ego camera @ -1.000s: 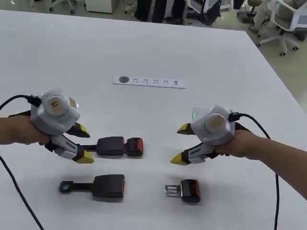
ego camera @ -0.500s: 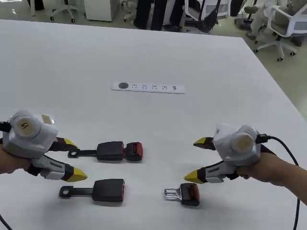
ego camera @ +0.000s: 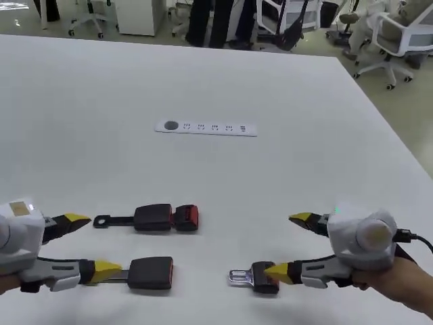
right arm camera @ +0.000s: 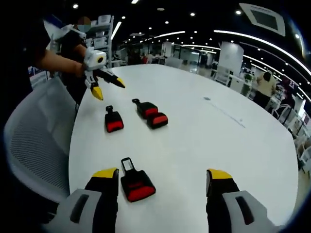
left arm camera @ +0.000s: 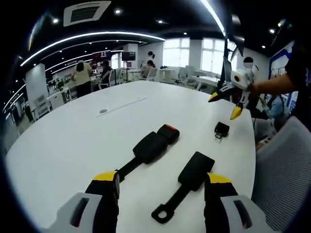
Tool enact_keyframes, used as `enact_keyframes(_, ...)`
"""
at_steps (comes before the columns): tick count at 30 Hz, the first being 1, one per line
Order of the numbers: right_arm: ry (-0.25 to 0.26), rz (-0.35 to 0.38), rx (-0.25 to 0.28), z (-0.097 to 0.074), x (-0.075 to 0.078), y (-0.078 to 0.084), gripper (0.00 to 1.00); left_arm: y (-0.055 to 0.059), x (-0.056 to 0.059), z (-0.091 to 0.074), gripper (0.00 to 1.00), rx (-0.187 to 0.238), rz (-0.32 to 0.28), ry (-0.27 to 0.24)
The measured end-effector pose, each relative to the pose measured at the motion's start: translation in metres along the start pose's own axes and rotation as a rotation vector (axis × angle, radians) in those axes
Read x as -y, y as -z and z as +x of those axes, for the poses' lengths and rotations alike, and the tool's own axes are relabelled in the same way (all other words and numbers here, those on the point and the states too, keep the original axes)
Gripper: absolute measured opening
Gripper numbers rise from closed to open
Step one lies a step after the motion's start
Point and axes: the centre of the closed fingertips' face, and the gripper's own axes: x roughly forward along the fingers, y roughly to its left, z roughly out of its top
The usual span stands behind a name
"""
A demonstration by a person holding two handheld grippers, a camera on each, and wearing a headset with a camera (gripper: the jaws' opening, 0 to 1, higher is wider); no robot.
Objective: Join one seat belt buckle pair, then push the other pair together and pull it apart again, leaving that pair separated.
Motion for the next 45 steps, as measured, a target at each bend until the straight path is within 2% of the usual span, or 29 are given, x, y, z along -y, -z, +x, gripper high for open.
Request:
enact_keyframes(5,0.009,0.021,0.033,-0.004,-0.010,0.001,0.86,0.006,0.005,-0.002,0.84,0.029,0.002,-0.005)
enact_keyframes(6,0.011,0.021,0.032,-0.004,-0.011,0.003,0.87,0.011,0.002,-0.003,0.87,0.033,-0.002,-0.009)
enact_keyframes(9,0.011,0.038,0.041,-0.003,-0.014,0.008,0.93,0.014,0.004,-0.004,0.94,0.034,-0.004,-0.018)
enact_keyframes(10,0.015,0.041,0.049,-0.002,-0.014,0.009,0.95,0.021,0.004,-0.004,0.95,0.031,-0.002,-0.022)
enact_keyframes(13,0.024,0.050,0.059,-0.001,-0.018,0.011,0.99,0.025,0.004,-0.004,1.00,0.040,-0.012,-0.034)
enact_keyframes(16,0.024,0.047,0.074,-0.001,-0.023,0.009,0.99,0.022,0.005,-0.003,1.00,0.054,-0.023,-0.041)
enact_keyframes(20,0.016,0.049,0.071,0.005,-0.023,0.019,0.99,0.025,0.009,0.000,1.00,0.036,-0.022,-0.040)
enact_keyframes(24,0.016,0.044,0.077,0.004,-0.025,0.018,0.99,0.028,0.005,-0.002,1.00,0.034,-0.018,-0.053)
enact_keyframes(26,0.018,0.040,0.073,0.004,-0.027,0.017,0.99,0.028,0.006,-0.002,1.00,0.032,-0.020,-0.051)
enact_keyframes(30,0.015,0.042,0.067,0.006,-0.025,0.023,0.99,0.026,0.006,-0.002,1.00,0.050,-0.024,-0.063)
enact_keyframes(38,0.018,0.041,0.072,0.003,-0.026,0.020,0.99,0.027,0.005,-0.004,1.00,0.049,-0.022,-0.068)
enact_keyframes(39,0.017,0.041,0.071,0.005,-0.024,0.023,0.99,0.027,0.005,-0.004,1.00,0.048,-0.020,-0.068)
enact_keyframes(45,0.011,0.031,0.070,0.003,-0.032,0.015,0.99,0.028,0.004,-0.005,1.00,0.046,-0.016,-0.069)
